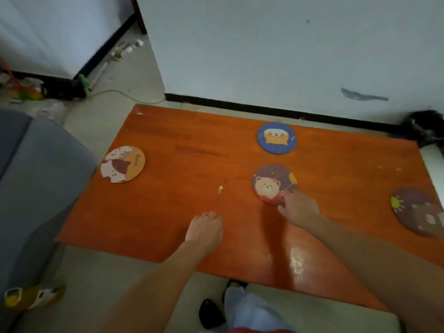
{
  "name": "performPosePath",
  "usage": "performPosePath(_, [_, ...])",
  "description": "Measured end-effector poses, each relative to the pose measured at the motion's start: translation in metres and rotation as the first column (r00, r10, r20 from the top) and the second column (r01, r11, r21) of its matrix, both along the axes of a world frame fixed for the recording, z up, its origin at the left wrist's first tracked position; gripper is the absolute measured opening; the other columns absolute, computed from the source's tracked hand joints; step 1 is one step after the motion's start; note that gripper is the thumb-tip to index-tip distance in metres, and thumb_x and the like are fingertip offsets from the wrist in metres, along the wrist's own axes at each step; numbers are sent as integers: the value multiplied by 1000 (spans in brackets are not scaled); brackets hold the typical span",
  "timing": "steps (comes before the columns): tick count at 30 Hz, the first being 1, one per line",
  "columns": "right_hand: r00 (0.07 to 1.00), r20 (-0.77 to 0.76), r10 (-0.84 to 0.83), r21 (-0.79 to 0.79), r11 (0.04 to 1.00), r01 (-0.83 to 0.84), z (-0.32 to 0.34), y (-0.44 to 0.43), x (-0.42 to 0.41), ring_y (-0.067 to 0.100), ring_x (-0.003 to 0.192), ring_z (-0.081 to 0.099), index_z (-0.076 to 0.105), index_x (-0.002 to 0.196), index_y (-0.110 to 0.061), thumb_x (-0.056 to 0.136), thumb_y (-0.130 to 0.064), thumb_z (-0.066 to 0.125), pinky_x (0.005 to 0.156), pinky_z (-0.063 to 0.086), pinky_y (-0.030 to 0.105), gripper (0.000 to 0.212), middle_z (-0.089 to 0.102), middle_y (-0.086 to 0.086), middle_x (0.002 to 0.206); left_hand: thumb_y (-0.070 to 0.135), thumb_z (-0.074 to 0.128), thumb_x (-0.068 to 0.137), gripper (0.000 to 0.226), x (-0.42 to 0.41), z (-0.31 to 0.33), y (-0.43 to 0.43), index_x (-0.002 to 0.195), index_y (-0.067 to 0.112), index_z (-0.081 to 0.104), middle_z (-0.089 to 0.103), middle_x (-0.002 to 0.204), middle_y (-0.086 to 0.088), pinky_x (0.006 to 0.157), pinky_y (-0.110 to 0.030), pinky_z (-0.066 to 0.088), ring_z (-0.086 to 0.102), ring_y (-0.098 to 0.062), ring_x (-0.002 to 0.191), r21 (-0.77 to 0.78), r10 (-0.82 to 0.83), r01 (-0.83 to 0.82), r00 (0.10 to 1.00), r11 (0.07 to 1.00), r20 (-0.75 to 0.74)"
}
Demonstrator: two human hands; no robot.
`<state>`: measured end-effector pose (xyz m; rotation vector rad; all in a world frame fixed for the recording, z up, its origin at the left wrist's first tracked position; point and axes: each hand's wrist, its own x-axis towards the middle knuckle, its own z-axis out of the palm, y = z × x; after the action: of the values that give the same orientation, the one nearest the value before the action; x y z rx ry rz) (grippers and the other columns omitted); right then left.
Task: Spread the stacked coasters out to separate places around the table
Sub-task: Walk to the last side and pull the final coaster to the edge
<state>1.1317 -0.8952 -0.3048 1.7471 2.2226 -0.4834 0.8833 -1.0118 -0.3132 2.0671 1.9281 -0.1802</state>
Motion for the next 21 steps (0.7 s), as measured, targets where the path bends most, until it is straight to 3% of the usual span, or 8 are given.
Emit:
performPosePath(4, [979, -56, -195, -23, 981, 194, -16, 37, 12, 32, 107, 59, 56, 116, -18, 93, -39, 53, 82, 52, 42, 31, 58, 9, 122, 21, 43, 94, 26, 2, -20, 24, 113, 12, 57, 59, 116, -8, 90, -39, 46, 55, -25, 106, -43, -37, 37, 999, 998, -5])
performPosePath(8, [868, -82, -489, -95, 871, 482, -31, 71, 17, 39, 117, 53, 47, 130, -11, 85, -56, 62, 89, 48, 47, 66, 52, 19, 129, 21, 43, 94, 26, 0, -39, 38, 115, 13, 56, 56, 119, -8, 93, -38, 45, 52, -25, 109, -58, -58, 57, 998, 997, -8])
performPosePath(12, [829, -51, -557, -111, 828, 549, -47, 78, 12, 39, 122, 50, 40, 136, -6, 72, -58, 74, 88, 48, 47, 90, 52, 17, 132, 22, 44, 92, 27, 2, -47, 31, 115, 12, 54, 51, 123, -10, 94, -39, 44, 47, -27, 113, -70, -55, 54, 998, 996, -22])
performPosePath(16, [650, -222, -727, -177, 685, 707, -57, 81, 11, 34, 84, 62, 56, 86, -12, 69, -41, 83, 64, 44, 36, 43, 67, 13, 99, 23, 43, 93, 31, 1, -47, 24, 121, 12, 51, 45, 131, -11, 98, -40, 43, 42, -28, 119, -108, -85, 82, 996, 991, -25])
performPosePath(18, [559, -267, -785, -218, 614, 759, -60, 79, 11, 32, 81, 61, 59, 84, -12, 76, -33, 78, 63, 42, 34, 30, 68, 15, 97, 23, 43, 93, 34, -1, -47, 25, 125, 12, 48, 42, 134, -12, 101, -41, 41, 40, -28, 122, -124, -114, 110, 993, 986, -28])
performPosePath(21, [409, -434, -803, -286, 553, 783, -62, 67, 4, 34, 81, 61, 60, 83, -10, 88, -19, 67, 66, 53, 44, 12, 68, 20, 96, 24, 44, 94, 34, -6, -44, 26, 126, 12, 47, 41, 136, -12, 102, -42, 40, 39, -28, 123, -118, -160, 155, 987, 981, -32])
